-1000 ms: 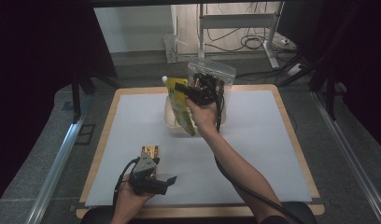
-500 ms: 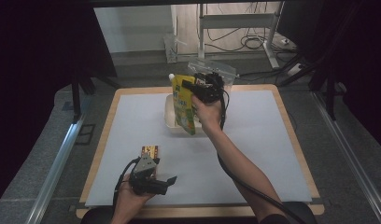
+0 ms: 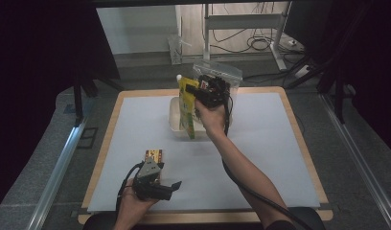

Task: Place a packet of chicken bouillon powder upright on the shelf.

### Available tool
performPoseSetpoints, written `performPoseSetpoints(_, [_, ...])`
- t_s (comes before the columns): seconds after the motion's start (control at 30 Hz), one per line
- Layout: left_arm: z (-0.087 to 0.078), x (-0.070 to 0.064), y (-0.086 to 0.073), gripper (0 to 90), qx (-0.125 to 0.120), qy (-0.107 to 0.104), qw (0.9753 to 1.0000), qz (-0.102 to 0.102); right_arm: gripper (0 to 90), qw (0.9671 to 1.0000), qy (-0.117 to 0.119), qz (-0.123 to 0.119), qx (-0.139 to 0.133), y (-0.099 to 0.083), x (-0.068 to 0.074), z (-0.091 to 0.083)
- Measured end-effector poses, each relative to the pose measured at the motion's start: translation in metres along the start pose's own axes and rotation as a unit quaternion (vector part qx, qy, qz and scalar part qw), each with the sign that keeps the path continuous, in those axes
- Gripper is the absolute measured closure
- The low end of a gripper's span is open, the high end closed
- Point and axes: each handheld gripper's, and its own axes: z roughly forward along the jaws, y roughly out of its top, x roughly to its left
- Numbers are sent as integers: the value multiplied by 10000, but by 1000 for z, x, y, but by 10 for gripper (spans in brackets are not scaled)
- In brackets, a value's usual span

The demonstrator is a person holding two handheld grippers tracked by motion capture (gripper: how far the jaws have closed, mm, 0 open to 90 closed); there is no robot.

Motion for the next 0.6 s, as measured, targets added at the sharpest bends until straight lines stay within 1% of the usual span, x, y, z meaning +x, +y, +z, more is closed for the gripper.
performPoseSetpoints(0.3, [0, 0, 0, 67, 3, 3, 10000, 5, 892, 9999, -80, -124, 52, -6, -1, 3])
performPoseSetpoints(0.4, [0, 0, 0, 67, 1, -4, 10000, 1, 892, 9994, -215, -251, 75, -7, -1, 3])
performPoseSetpoints(0.43, [0, 0, 0, 67, 4, -1, 10000, -1, 892, 9993, -250, -258, 90, -8, -2, 3])
performPoseSetpoints(0.6, [0, 0, 0, 68, 3, 0, 10000, -2, 892, 9994, -267, -200, 83, -10, -7, 4])
